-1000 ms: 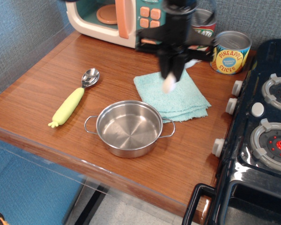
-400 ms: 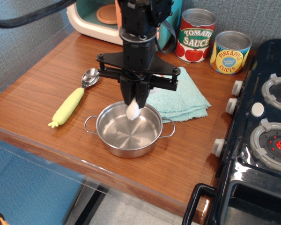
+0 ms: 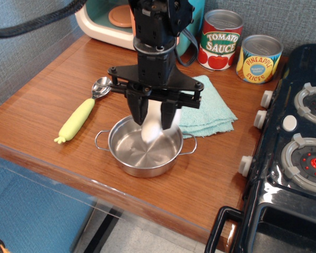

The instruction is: Place the mushroom into the pot

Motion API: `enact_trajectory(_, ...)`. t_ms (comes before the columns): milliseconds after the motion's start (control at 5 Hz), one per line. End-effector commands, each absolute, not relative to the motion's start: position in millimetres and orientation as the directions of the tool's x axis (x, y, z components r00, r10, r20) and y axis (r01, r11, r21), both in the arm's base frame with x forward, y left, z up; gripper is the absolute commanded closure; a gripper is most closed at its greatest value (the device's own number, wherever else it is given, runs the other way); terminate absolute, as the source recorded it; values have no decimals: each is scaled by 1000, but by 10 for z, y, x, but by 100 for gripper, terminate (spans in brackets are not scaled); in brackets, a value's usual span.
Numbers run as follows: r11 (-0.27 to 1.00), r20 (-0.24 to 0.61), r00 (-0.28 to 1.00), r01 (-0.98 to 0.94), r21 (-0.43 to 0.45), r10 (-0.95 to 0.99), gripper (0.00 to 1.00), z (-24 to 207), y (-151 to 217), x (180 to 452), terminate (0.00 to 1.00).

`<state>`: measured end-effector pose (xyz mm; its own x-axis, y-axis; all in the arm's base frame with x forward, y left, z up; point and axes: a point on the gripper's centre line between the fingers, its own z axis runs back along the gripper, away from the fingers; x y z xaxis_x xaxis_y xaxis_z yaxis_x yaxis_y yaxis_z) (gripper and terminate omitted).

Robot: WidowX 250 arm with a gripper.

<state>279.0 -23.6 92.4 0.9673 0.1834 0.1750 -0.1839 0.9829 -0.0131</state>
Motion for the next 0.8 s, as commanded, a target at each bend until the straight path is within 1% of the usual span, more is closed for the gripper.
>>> enact_trajectory(0, 987, 228, 960, -155, -53, 163, 0, 1115, -312, 2864, 0)
enact_trajectory(200, 984, 254, 950, -174, -42, 179, 0, 1111, -300, 2903, 0)
enact_trajectory(400, 984, 254, 950, -174, -42, 179, 0, 1111, -300, 2903, 0)
enact_trajectory(600, 984, 254, 950, -174, -42, 179, 0, 1111, -300, 2903, 100)
